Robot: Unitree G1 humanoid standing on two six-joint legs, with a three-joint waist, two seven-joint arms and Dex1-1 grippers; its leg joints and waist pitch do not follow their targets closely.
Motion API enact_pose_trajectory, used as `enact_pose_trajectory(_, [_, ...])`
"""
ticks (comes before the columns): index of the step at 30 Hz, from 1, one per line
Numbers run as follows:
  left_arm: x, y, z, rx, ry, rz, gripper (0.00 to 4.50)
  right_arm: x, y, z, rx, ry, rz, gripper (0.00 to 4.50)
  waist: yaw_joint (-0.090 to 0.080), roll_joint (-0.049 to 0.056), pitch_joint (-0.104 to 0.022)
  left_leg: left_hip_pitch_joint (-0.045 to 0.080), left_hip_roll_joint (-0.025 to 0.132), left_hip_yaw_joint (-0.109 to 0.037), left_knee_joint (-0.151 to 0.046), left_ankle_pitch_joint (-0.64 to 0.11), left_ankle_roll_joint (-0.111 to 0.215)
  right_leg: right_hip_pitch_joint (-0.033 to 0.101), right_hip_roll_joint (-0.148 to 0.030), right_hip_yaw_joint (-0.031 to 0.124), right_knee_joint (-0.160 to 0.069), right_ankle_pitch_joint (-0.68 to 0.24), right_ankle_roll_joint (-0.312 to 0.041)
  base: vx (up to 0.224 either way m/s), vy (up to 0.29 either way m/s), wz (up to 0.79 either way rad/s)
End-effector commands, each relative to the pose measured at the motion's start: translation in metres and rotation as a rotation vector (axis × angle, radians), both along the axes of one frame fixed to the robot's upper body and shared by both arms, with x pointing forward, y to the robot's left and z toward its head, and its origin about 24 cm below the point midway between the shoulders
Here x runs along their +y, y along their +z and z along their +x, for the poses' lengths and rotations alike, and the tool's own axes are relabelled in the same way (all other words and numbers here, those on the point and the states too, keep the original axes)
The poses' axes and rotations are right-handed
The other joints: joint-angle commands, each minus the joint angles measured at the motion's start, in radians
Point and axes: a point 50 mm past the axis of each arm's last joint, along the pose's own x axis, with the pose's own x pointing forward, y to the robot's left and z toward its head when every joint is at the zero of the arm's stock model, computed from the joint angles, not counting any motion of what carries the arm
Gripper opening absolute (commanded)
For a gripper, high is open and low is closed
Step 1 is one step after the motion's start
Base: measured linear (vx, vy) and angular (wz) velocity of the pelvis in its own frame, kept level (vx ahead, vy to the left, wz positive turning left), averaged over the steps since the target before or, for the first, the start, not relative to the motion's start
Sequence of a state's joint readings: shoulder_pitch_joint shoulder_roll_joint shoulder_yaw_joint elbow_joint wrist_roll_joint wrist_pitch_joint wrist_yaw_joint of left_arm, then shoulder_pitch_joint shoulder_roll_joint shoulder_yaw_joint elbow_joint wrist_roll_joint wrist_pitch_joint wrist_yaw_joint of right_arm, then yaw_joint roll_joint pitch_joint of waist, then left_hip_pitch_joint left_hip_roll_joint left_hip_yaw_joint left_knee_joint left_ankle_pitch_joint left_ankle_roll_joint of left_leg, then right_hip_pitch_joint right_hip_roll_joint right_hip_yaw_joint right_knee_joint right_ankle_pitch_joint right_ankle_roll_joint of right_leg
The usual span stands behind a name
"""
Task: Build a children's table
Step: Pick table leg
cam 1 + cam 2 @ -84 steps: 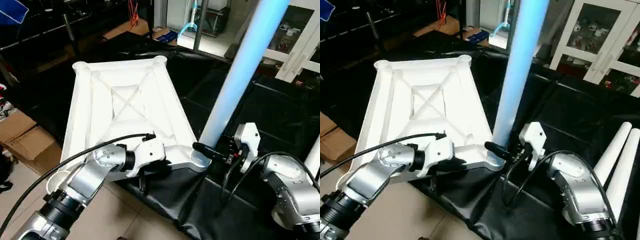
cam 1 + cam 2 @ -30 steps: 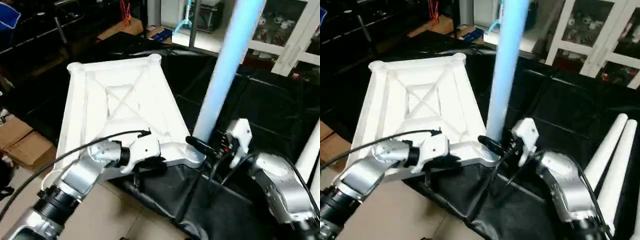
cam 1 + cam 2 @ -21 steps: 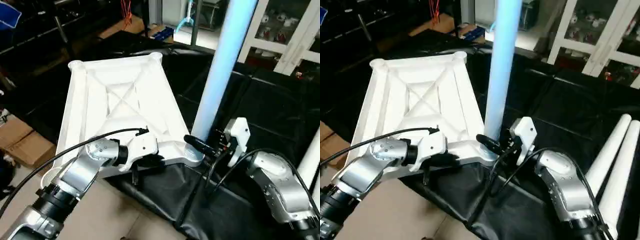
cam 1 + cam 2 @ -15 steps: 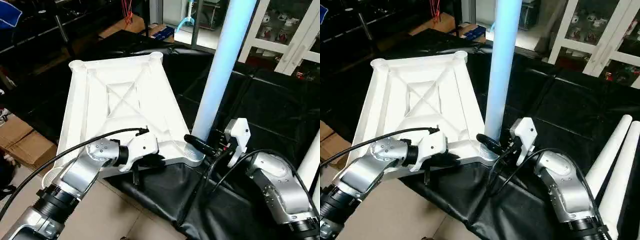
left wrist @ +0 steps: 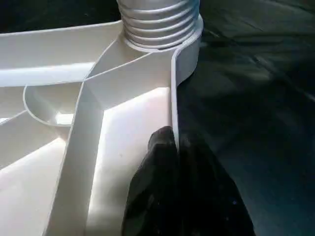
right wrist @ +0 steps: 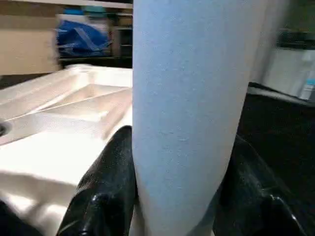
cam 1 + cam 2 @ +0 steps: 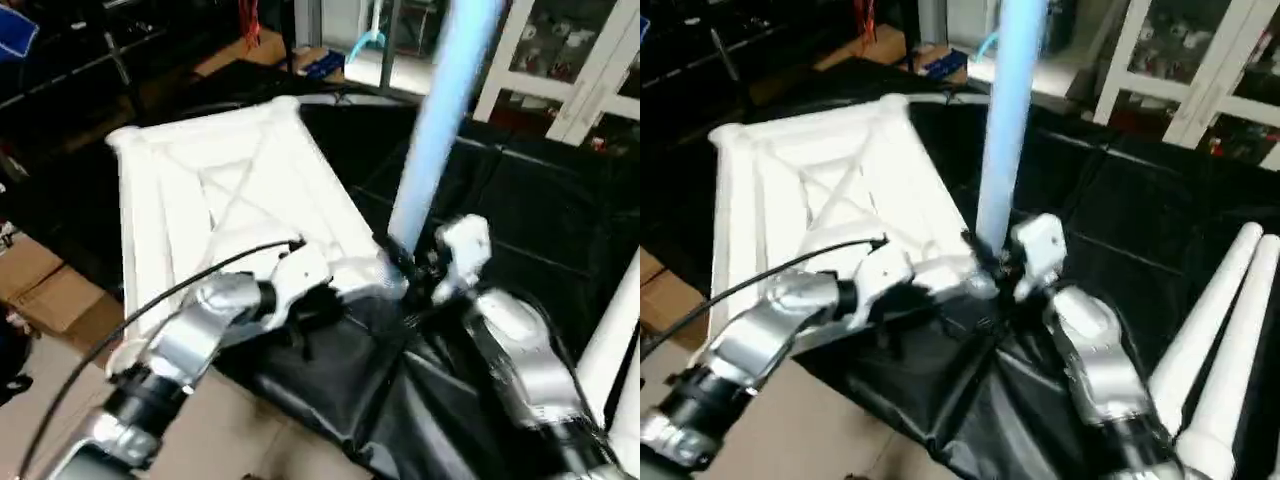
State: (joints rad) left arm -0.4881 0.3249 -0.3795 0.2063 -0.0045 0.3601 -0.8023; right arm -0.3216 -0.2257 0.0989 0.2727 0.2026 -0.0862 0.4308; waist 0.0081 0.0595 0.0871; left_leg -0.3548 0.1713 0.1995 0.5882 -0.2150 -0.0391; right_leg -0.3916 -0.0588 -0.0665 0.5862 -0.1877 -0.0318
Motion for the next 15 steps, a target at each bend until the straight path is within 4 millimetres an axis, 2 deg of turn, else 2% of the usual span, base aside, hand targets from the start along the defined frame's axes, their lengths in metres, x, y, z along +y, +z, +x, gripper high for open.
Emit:
enact_pose_trajectory(1, [-0.012, 0.038, 0.008, -0.125, 0.005, -0.113, 0.00, -0.038, -0.066, -0.007, 0.301, -0.276, -0.142, 1.84, 0.005, 0.009, -0.059, -0.002, 0.064, -0.038, -0.074, -0.146, 0.037, 0.048, -0.094, 0.060, -0.056, -0.070, -0.267, 0.000, 0.000, 0.00])
enact_pose_trajectory(2, [-0.016, 0.040, 0.010, -0.130, 0.048, -0.128, 0.00, -0.037, -0.067, -0.003, 0.307, -0.315, -0.142, 1.84, 0.000, 0.002, -0.060, -0.004, 0.065, -0.039, -0.073, -0.124, 0.046, 0.049, -0.093, 0.059, -0.053, -0.051, -0.273, 0.000, 0.000, 0.00])
enact_pose_trajectory(3, [-0.018, 0.042, 0.012, -0.133, 0.077, -0.137, 0.00, -0.036, -0.067, -0.002, 0.310, -0.340, -0.144, 1.84, -0.001, 0.004, -0.061, -0.003, 0.064, -0.037, -0.070, -0.109, 0.054, 0.047, -0.093, 0.058, -0.054, -0.042, -0.278, 0.000, 0.000, 0.00])
enact_pose_trajectory(5, [-0.022, 0.046, 0.018, -0.156, 0.175, -0.159, 0.00, -0.033, -0.068, 0.002, 0.301, -0.372, -0.158, 1.84, -0.001, 0.000, -0.065, -0.006, 0.064, -0.036, -0.065, -0.077, 0.067, 0.050, -0.093, 0.059, -0.049, -0.011, -0.284, 0.000, 0.000, 0.00])
enact_pose_trajectory(6, [-0.025, 0.048, 0.020, -0.159, 0.203, -0.178, 0.00, -0.031, -0.069, 0.003, 0.300, -0.386, -0.162, 1.84, 0.002, -0.004, -0.069, -0.008, 0.062, -0.036, -0.060, -0.052, 0.085, 0.051, -0.093, 0.059, -0.046, 0.018, -0.284, 0.000, 0.000, 0.00])
enact_pose_trajectory(7, [-0.029, 0.051, 0.021, -0.164, 0.239, -0.203, 0.00, -0.028, -0.069, 0.005, 0.299, -0.405, -0.160, 1.84, 0.002, -0.002, -0.070, -0.011, 0.061, -0.035, -0.057, -0.041, 0.094, 0.052, -0.094, 0.059, -0.043, 0.032, -0.287, 0.000, 0.000, 0.00])
enact_pose_trajectory(8, [-0.031, 0.052, 0.022, -0.165, 0.257, -0.218, 0.00, -0.026, -0.070, 0.006, 0.299, -0.417, -0.158, 1.84, 0.003, -0.006, -0.069, -0.014, 0.059, -0.034, -0.056, -0.036, 0.105, 0.050, -0.093, 0.058, -0.043, 0.034, -0.290, 0.000, 0.000, 0.00])
enact_pose_trajectory(10, [-0.036, 0.055, 0.023, -0.187, 0.293, -0.232, 0.00, -0.021, -0.069, 0.010, 0.289, -0.450, -0.140, 1.84, 0.003, -0.011, -0.068, -0.012, 0.059, -0.033, -0.057, -0.067, 0.116, 0.048, -0.093, 0.057, -0.052, -0.036, -0.281, 0.000, 0.000, 0.00])
enact_pose_trajectory(12, [-0.039, 0.055, 0.022, -0.187, 0.292, -0.240, 0.00, -0.018, -0.068, 0.013, 0.284, -0.458, -0.125, 1.84, 0.004, -0.008, -0.067, -0.012, 0.061, -0.033, -0.057, -0.072, 0.115, 0.046, -0.092, 0.056, -0.053, -0.062, -0.273, 0.000, 0.000, 0.00])
enact_pose_trajectory(15, [-0.040, 0.055, 0.020, -0.183, 0.283, -0.239, 0.00, -0.014, -0.065, 0.016, 0.279, -0.449, -0.098, 1.84, 0.004, -0.008, -0.069, -0.011, 0.061, -0.034, -0.056, -0.062, 0.122, 0.045, -0.091, 0.056, -0.049, -0.050, -0.267, 0.000, 0.000, 0.00])
